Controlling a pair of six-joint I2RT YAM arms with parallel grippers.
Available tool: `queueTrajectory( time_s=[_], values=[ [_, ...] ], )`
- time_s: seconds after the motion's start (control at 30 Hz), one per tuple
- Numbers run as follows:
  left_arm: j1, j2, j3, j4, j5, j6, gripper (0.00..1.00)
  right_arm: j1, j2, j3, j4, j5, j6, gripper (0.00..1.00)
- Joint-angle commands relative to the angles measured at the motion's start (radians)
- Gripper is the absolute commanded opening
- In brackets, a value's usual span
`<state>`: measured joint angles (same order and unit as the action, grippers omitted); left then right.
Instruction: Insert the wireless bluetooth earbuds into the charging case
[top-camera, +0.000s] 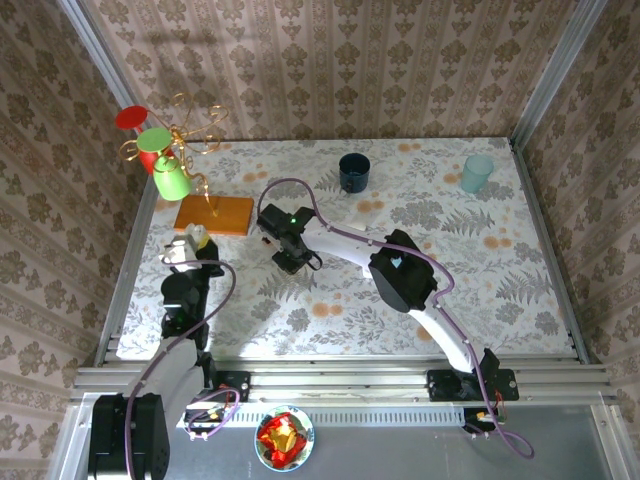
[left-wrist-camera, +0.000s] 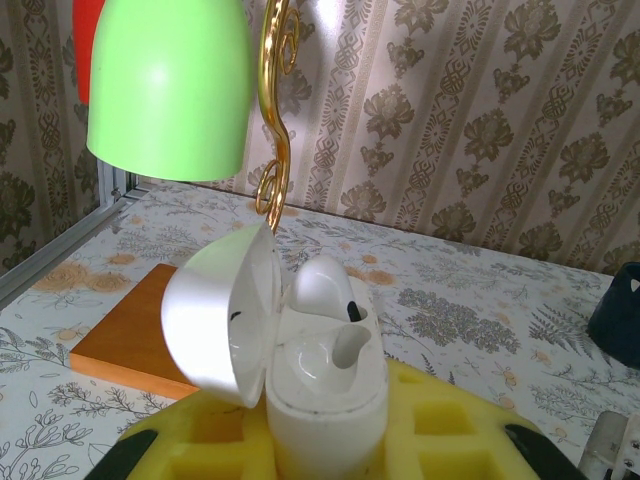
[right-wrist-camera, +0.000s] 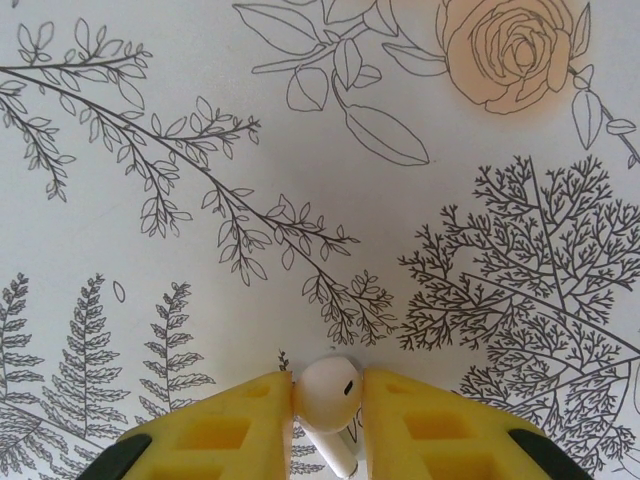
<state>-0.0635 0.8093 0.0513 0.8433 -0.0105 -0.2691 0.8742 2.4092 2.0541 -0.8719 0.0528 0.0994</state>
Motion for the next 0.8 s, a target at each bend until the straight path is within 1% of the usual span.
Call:
queueTrajectory(
  time_s=[0.0,0.1,0.2,0.37,0.53,0.63,0.77],
  values=[
    [0.007,-0.013,-0.015,0.005,0.023,0.011,0.00,-0.004,-0.006,-0.004,-0.029,0.015,-0.010,0.25],
    [0.006,-0.010,-0.012,0.005,0.043,0.012,0.00,-0.007,-0.049,-0.066,-0.006,0.008,-0.007,0.25],
    [-0.008,-0.009,-0.009,0.003,0.048,0.016,0.00,-0.014,-0.117,-0.185,0.039,-0.008,-0.001,0.25],
    [-0.073,0.001,-0.003,0.002,0.035,0.043,0.00,-0.040,-0.246,-0.417,0.122,-0.036,0.030,0.25],
    [-0.135,0.008,0.002,0.012,0.026,0.047,0.00,-0.047,-0.363,-0.626,0.147,-0.015,0.071,0.25],
    [-0.181,0.009,0.010,-0.001,0.045,0.062,0.00,-0.047,-0.440,-0.736,0.160,0.001,0.106,0.25],
    [-0.222,0.011,0.021,-0.015,0.090,0.097,0.00,-0.047,-0.513,-0.830,0.157,0.016,0.139,0.25]
  ],
)
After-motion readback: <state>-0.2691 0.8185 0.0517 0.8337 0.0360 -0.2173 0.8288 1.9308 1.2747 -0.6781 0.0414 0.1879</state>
